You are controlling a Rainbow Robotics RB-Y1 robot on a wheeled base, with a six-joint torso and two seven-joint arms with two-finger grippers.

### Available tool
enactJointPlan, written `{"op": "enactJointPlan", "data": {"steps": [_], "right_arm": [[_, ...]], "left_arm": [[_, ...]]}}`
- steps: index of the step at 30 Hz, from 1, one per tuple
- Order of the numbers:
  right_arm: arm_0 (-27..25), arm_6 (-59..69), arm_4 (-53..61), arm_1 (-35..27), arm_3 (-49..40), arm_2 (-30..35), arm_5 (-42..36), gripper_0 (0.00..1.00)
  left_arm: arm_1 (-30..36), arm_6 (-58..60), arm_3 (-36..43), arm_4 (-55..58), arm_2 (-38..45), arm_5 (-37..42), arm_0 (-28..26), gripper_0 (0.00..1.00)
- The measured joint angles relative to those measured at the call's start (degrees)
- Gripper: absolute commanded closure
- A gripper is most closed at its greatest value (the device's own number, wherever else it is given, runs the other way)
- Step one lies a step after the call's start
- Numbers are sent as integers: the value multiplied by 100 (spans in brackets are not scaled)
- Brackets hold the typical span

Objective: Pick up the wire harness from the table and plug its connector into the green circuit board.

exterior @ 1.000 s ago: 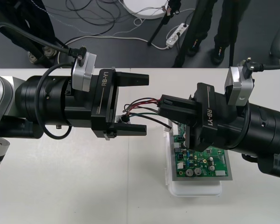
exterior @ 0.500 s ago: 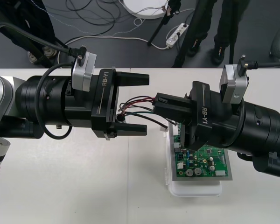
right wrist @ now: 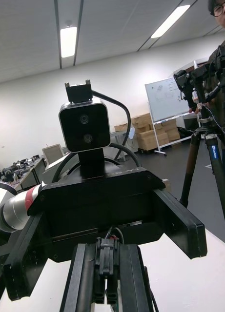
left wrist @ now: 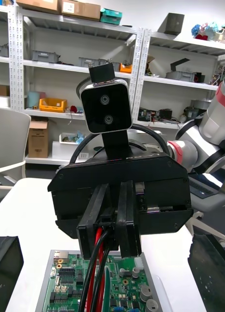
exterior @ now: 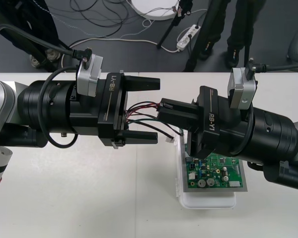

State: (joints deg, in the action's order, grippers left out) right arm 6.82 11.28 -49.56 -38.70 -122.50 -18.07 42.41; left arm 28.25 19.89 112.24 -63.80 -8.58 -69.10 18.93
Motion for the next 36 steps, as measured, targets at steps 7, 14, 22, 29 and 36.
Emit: {"op": "enactJointPlan", "data": {"steps": [7,14,22,29,36], "right_arm": [[13,0,0,-11,4,0,50,100],[32,1,0,-69,7,0,137,100],[36,1,0,-131,7,1,157,100],[36,1,0,-131,7,1,157,100],[36,1,0,-131,7,1,157,100]], "left_arm": [[0,0,0,16,0,0,1,0],[0,1,0,32,0,0,1,0],[0,2,0,34,0,0,2,0],[0,2,-1,35,0,0,3,0],[0,2,-1,35,0,0,3,75]]}}
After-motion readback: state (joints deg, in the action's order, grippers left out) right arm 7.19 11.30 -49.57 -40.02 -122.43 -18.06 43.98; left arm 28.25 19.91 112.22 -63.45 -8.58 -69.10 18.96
